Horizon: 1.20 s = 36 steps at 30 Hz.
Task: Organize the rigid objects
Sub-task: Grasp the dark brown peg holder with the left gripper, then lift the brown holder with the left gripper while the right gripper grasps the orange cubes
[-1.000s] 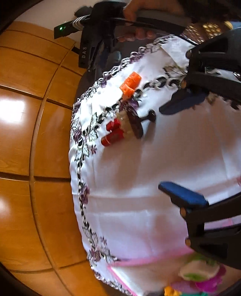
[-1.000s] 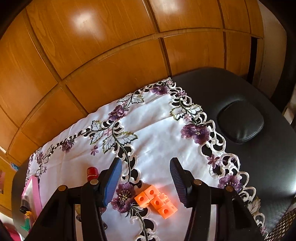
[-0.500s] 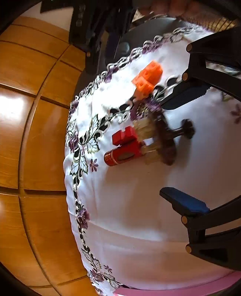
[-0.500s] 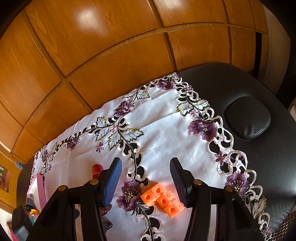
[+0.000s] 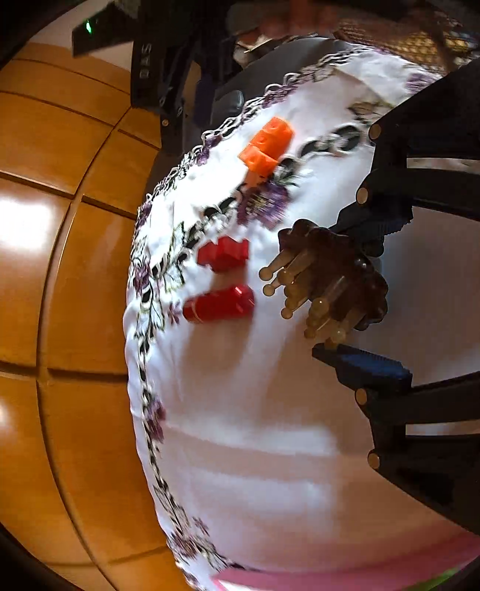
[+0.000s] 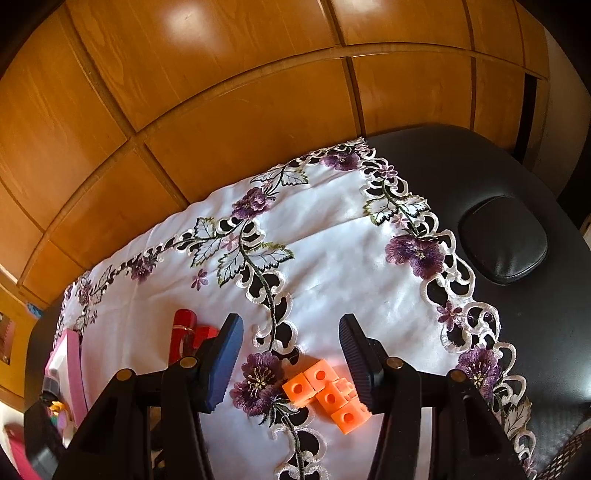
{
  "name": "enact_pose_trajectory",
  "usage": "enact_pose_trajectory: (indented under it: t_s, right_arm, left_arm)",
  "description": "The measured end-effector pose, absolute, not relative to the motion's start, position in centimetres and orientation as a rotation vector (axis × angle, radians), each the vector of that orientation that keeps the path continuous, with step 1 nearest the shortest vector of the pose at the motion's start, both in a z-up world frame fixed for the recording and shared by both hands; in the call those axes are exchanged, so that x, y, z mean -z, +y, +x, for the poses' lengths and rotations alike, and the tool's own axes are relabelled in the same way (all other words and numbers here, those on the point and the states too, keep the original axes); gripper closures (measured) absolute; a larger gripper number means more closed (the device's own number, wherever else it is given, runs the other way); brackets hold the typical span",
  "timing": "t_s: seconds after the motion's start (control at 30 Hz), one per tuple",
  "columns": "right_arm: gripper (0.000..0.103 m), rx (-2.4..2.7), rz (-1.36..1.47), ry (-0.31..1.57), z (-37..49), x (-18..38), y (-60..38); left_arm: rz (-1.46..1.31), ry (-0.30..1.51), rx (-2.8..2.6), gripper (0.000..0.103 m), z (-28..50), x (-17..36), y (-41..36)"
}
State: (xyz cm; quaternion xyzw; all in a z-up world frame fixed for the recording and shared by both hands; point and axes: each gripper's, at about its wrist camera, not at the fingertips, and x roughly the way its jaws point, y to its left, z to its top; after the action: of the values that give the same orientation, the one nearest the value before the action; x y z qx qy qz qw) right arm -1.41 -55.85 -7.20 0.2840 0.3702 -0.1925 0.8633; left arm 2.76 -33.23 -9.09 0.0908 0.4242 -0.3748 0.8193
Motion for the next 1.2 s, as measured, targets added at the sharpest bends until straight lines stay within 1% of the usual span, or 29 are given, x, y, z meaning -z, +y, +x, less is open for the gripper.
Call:
enact_pose_trajectory:
  t_s: [0.27, 0.43, 0.47, 0.5, 0.53, 0.77, 0.87, 0.93, 0.97, 1.07, 1.1, 1.13, 1.17, 1.2]
  right_arm:
    - [0.048, 0.395, 0.590, 0.819, -0.9, 7.9, -55.7]
    - [0.048, 0.440, 0.655, 0.790, -1.7, 8.1, -57.0]
    - [0.049, 0.446, 0.675, 0.797, -1.8, 8.4, -57.3]
    - [0.051, 0.449, 0.680, 0.805, -1.8, 8.5, -57.4]
    - [0.052, 0.453, 0.678, 0.817, -1.7, 8.7, -57.5]
    - [0.052, 0.442, 0.634, 0.994, -0.2, 11.1, -56.7]
    - [0.051, 0.421, 0.605, 1.035, 0.3, 11.7, -56.1]
    - [0.044, 0.411, 0.578, 1.054, 0.5, 11.9, -55.6]
    - [0.039, 0.400, 0.574, 1.077, 0.7, 12.2, -55.4]
    - [0.038, 0.397, 0.491, 1.132, 1.2, 12.6, -54.2]
    - [0.042, 0.406, 0.464, 1.143, 1.3, 12.7, -53.9]
    - [0.052, 0.422, 0.437, 1.149, 1.2, 12.7, -53.7]
    - [0.057, 0.434, 0.419, 1.148, 1.2, 12.6, -53.6]
    - [0.057, 0.441, 0.406, 1.139, 1.2, 12.4, -53.5]
  left_arm:
    - [0.175, 0.866, 0.771, 0.050, 1.3, 9.2, -29.3]
    - [0.141, 0.877, 0.785, 0.051, 1.5, 9.7, -28.8]
    - [0.134, 0.880, 0.787, 0.052, 1.6, 9.8, -28.7]
    - [0.133, 0.881, 0.787, 0.052, 1.6, 9.8, -28.7]
    - [0.137, 0.881, 0.784, 0.054, 1.6, 9.8, -28.7]
    - [0.136, 0.879, 0.788, 0.055, 1.6, 9.8, -28.5]
    - [0.136, 0.877, 0.788, 0.055, 1.6, 9.8, -28.5]
    - [0.144, 0.873, 0.785, 0.055, 1.6, 9.9, -28.6]
    - [0.149, 0.870, 0.783, 0.055, 1.6, 9.9, -28.6]
    - [0.155, 0.868, 0.781, 0.055, 1.6, 9.9, -28.7]
    - [0.157, 0.867, 0.781, 0.055, 1.6, 9.9, -28.7]
    - [0.163, 0.866, 0.779, 0.056, 1.6, 9.9, -28.7]
    - [0.166, 0.865, 0.777, 0.056, 1.5, 9.9, -28.8]
    - [0.169, 0.863, 0.775, 0.056, 1.5, 9.9, -28.8]
